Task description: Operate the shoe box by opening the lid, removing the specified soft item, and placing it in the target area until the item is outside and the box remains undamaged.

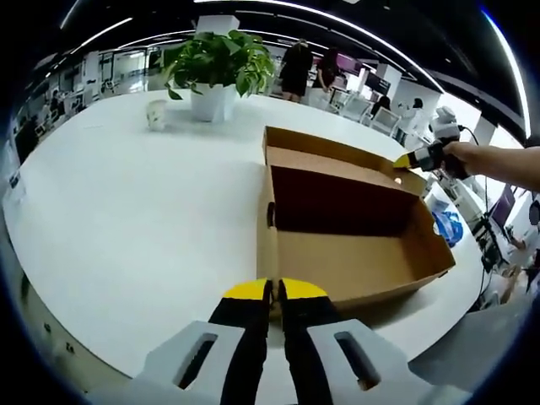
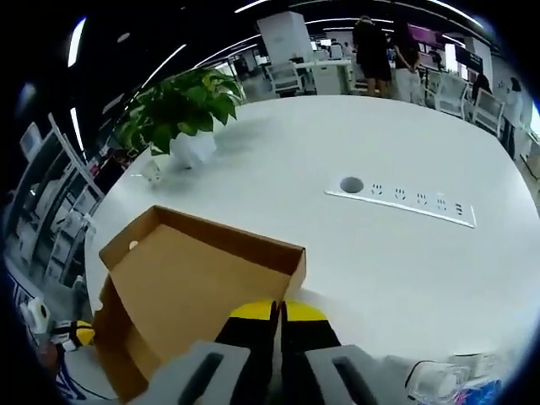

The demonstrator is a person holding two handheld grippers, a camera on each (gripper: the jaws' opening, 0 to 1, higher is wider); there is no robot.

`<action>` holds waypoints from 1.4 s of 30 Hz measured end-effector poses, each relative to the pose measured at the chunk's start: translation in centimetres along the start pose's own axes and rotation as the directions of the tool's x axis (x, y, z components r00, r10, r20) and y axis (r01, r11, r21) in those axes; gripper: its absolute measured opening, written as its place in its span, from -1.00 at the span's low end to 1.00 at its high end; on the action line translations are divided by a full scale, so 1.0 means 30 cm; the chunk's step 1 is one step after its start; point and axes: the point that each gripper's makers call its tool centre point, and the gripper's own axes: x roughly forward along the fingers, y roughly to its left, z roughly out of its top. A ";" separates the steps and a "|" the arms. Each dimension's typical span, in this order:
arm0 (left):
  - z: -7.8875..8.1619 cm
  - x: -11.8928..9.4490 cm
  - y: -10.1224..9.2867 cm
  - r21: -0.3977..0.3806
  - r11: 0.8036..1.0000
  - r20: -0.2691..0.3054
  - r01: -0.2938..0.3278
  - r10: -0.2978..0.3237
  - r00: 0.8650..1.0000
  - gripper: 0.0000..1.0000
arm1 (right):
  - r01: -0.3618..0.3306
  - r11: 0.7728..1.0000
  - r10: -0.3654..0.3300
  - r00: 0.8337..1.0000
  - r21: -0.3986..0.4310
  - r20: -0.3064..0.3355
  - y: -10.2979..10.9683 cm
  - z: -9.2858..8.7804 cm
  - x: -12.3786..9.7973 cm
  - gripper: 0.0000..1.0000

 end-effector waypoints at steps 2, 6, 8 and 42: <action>0.000 0.000 0.001 -0.002 1.000 0.001 0.003 -0.003 1.000 -0.97 | -0.005 1.000 0.005 1.000 0.006 0.007 0.003 0.001 -0.009 -1.00; 0.001 -0.001 0.001 -0.006 1.000 0.000 0.005 -0.005 1.000 -0.97 | -0.011 1.000 0.011 0.999 0.015 0.041 0.012 0.007 -0.026 -1.00; 0.001 -0.002 0.001 -0.003 1.000 -0.001 0.006 -0.006 1.000 -0.97 | -0.012 1.000 0.012 0.999 0.011 0.050 0.016 0.010 -0.030 -1.00; -0.006 -0.004 0.006 -0.020 1.000 0.004 0.017 -0.017 1.000 -0.97 | -0.069 0.995 0.082 0.970 -0.068 0.227 0.112 0.075 -0.186 -1.00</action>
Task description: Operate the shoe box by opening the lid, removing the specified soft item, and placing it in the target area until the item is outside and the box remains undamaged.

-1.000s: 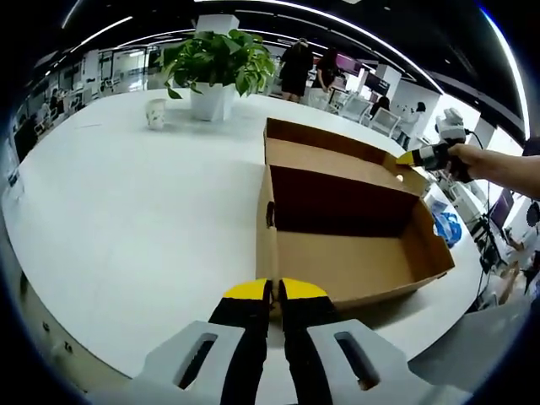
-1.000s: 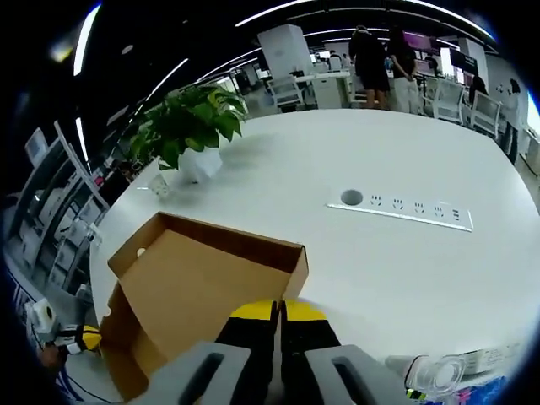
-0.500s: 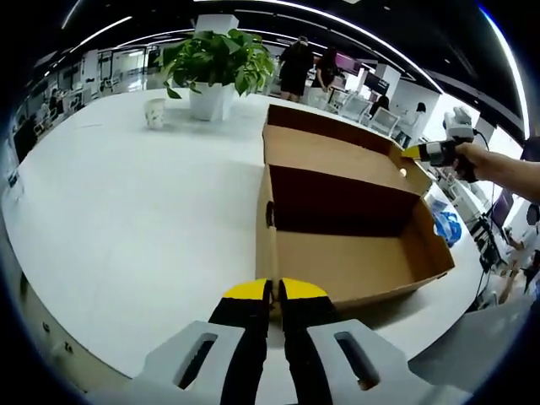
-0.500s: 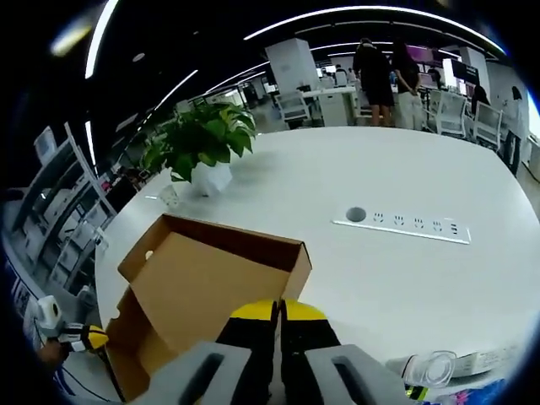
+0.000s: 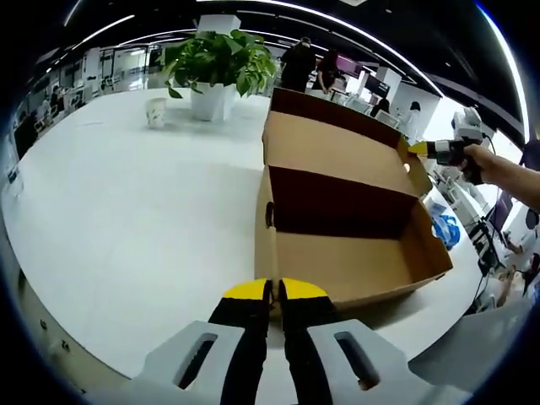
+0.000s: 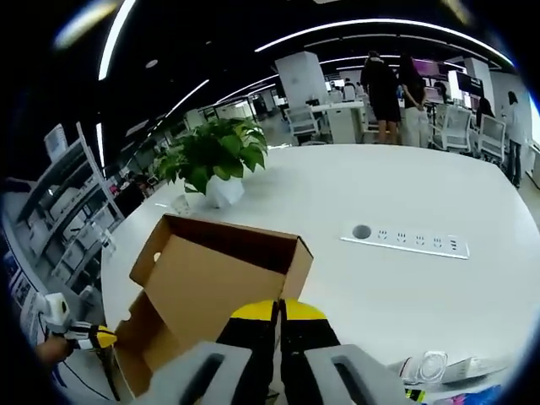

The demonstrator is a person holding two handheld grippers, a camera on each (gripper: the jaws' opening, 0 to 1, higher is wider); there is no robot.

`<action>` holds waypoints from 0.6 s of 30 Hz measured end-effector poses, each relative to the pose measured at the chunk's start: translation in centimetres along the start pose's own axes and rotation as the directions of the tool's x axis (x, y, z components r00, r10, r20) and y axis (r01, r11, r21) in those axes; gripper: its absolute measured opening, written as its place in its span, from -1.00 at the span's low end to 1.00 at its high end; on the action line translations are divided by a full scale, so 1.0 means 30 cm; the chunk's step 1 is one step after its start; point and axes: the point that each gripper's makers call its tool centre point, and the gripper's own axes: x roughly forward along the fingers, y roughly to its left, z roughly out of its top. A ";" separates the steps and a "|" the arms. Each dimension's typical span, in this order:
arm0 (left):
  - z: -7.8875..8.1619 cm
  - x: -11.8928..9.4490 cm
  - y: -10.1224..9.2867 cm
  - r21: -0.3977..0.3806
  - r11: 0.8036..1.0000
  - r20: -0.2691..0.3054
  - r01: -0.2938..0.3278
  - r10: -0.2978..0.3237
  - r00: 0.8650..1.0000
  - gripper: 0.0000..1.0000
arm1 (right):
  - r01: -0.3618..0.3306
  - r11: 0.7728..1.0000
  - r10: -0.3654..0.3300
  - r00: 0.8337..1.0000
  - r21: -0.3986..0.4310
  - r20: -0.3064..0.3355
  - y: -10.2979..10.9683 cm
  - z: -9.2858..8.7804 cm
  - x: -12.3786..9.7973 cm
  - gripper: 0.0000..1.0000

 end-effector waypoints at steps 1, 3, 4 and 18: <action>0.000 0.000 0.000 0.000 1.000 0.000 0.000 0.000 1.000 -0.97 | -0.002 1.000 0.002 1.000 -0.004 0.004 0.001 0.003 -0.003 -1.00; 0.000 0.000 -0.001 0.000 1.000 0.002 0.000 0.000 1.000 -0.97 | -0.003 1.000 0.003 1.000 -0.015 0.014 0.008 0.007 -0.014 -1.00; 0.000 0.000 -0.001 -0.001 1.000 0.004 0.001 -0.001 1.000 -0.97 | -0.003 1.000 0.004 1.000 -0.020 0.017 0.010 0.008 -0.018 -1.00; 0.000 -0.002 -0.007 0.001 1.000 0.005 0.008 -0.008 1.000 -0.97 | -0.020 0.996 0.027 0.997 -0.086 0.076 0.066 0.007 -0.107 -1.00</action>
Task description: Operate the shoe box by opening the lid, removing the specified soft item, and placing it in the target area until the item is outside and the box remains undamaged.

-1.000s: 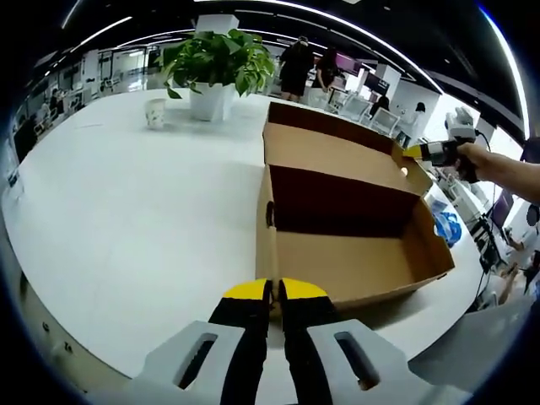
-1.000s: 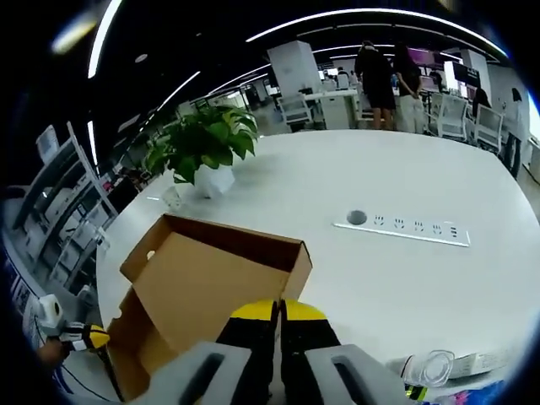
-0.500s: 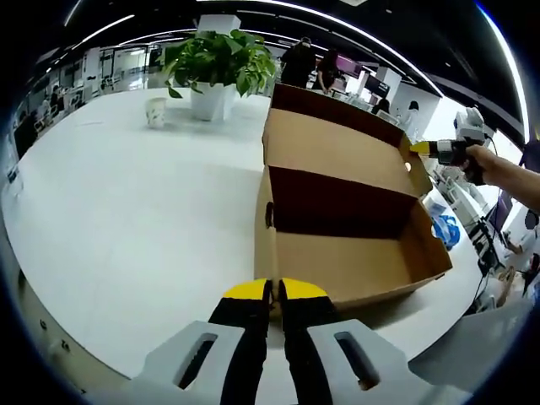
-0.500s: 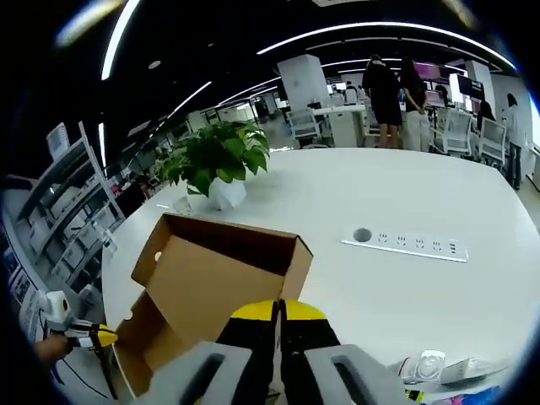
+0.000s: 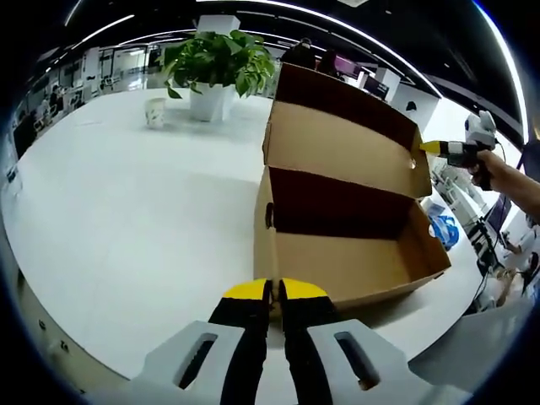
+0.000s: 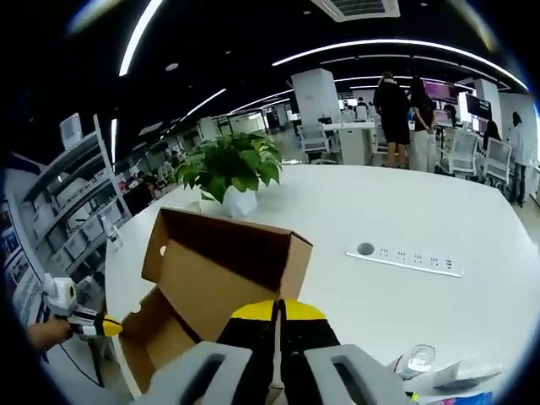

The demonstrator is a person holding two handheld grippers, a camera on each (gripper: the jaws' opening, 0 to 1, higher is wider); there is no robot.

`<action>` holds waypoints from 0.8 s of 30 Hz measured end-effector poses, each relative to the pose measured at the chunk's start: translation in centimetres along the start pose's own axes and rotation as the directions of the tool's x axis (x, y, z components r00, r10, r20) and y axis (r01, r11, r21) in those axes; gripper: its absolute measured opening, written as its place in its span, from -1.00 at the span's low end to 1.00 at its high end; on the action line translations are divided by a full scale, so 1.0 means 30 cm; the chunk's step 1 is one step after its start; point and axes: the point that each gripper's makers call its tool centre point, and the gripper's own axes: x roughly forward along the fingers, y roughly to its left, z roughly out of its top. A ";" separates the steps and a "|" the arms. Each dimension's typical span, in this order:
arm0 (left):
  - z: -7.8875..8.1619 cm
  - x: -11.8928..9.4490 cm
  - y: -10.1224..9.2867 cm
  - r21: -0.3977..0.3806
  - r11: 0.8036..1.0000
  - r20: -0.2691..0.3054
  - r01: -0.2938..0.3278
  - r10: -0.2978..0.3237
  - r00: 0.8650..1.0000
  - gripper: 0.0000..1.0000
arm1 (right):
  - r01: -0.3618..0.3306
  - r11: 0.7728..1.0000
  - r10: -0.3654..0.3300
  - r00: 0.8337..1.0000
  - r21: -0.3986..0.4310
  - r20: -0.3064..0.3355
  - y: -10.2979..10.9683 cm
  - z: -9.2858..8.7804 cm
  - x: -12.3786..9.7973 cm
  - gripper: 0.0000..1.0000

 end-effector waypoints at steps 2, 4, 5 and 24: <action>0.000 -0.001 -0.002 0.000 1.000 0.000 0.001 -0.001 1.000 -0.97 | -0.002 1.000 0.002 1.000 -0.003 0.004 0.007 -0.001 -0.009 -1.00; 0.001 -0.001 -0.001 0.001 1.000 0.001 0.001 -0.001 1.000 -0.96 | -0.002 1.000 0.002 1.000 -0.014 0.010 0.016 -0.002 -0.021 -1.00; 0.001 -0.001 -0.001 0.001 1.000 0.001 0.001 -0.001 1.000 -0.96 | -0.003 1.000 0.003 1.000 -0.022 0.015 0.023 -0.002 -0.029 -1.00; 0.001 -0.001 -0.005 0.005 1.000 0.000 0.018 -0.018 1.000 -0.96 | 0.012 0.998 -0.006 0.997 -0.068 0.078 0.058 -0.023 -0.100 -1.00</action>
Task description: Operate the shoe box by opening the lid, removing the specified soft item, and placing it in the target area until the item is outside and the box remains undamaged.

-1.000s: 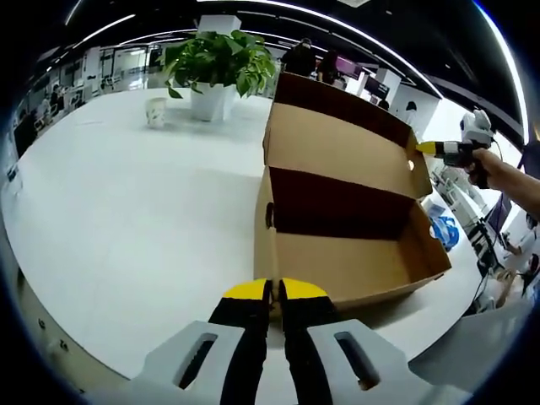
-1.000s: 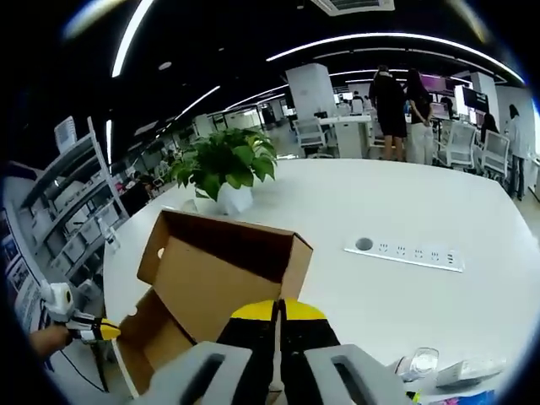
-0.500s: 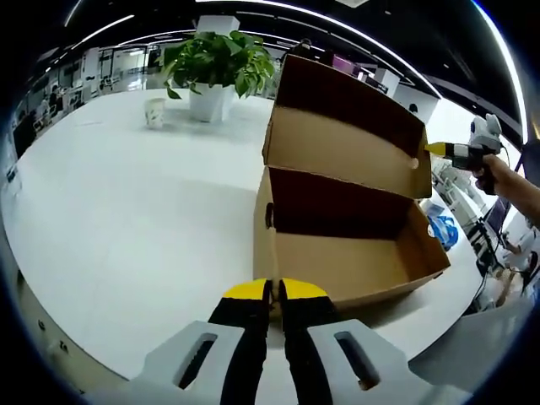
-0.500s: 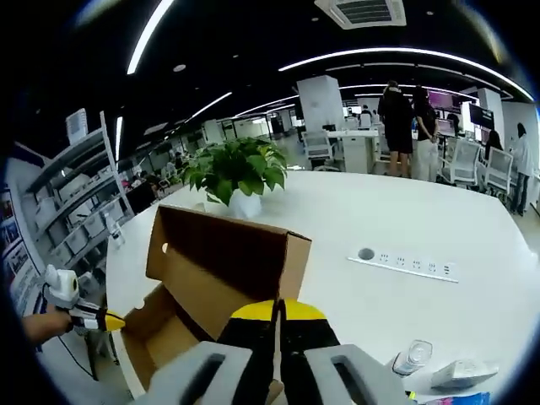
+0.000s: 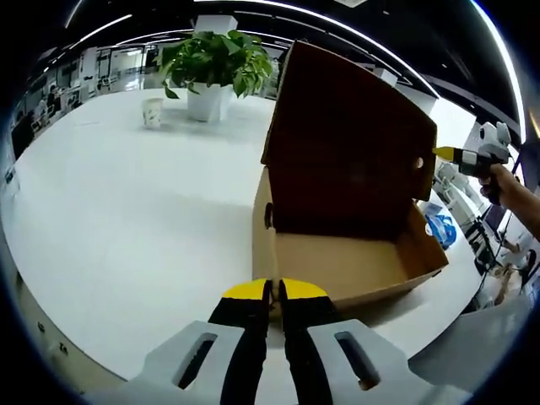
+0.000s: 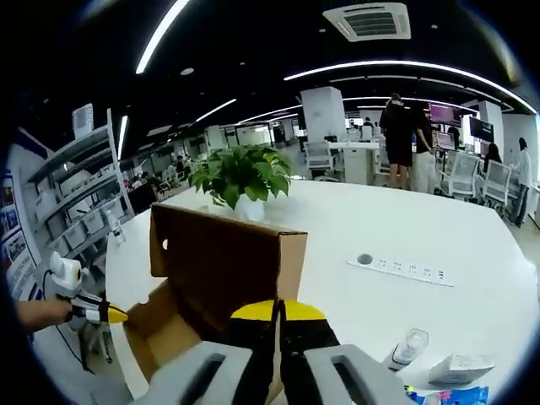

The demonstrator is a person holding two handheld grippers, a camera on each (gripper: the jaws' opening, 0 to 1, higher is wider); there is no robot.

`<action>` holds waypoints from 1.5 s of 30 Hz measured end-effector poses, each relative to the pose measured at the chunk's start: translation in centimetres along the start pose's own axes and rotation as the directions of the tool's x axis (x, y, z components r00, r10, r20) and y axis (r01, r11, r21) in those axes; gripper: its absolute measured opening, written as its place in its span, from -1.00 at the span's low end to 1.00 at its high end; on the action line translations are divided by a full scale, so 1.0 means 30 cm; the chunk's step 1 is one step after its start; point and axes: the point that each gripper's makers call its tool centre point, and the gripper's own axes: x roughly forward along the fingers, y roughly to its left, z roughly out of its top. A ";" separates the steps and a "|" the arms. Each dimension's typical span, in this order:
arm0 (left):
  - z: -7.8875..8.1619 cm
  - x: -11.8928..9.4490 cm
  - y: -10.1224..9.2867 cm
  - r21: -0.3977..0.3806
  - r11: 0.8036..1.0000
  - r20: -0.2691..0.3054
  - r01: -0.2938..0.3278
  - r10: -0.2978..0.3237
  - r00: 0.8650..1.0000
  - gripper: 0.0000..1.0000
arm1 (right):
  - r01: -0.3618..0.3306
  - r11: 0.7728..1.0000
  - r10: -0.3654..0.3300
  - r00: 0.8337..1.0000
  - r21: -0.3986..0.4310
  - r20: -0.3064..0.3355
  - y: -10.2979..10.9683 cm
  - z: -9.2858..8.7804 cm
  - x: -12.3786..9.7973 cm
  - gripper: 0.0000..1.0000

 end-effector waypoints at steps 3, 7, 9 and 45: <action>0.000 0.000 -0.001 0.000 1.000 0.000 0.003 -0.003 1.000 -0.96 | 0.002 1.000 -0.002 1.000 -0.011 0.007 0.004 -0.004 -0.008 -1.00; 0.000 0.000 -0.001 0.000 1.000 0.001 0.008 -0.008 1.000 -0.96 | 0.006 1.000 -0.006 1.000 -0.015 0.019 0.018 -0.014 -0.026 -1.00; 0.000 0.001 -0.001 0.002 1.000 0.002 0.011 -0.011 1.000 -0.96 | 0.007 1.000 -0.007 1.000 -0.018 0.024 0.025 -0.019 -0.033 -1.00; 0.002 0.006 0.000 0.033 0.999 -0.005 0.033 -0.033 0.999 -0.93 | 0.042 0.997 -0.039 0.997 -0.060 0.063 0.135 -0.183 -0.160 -1.00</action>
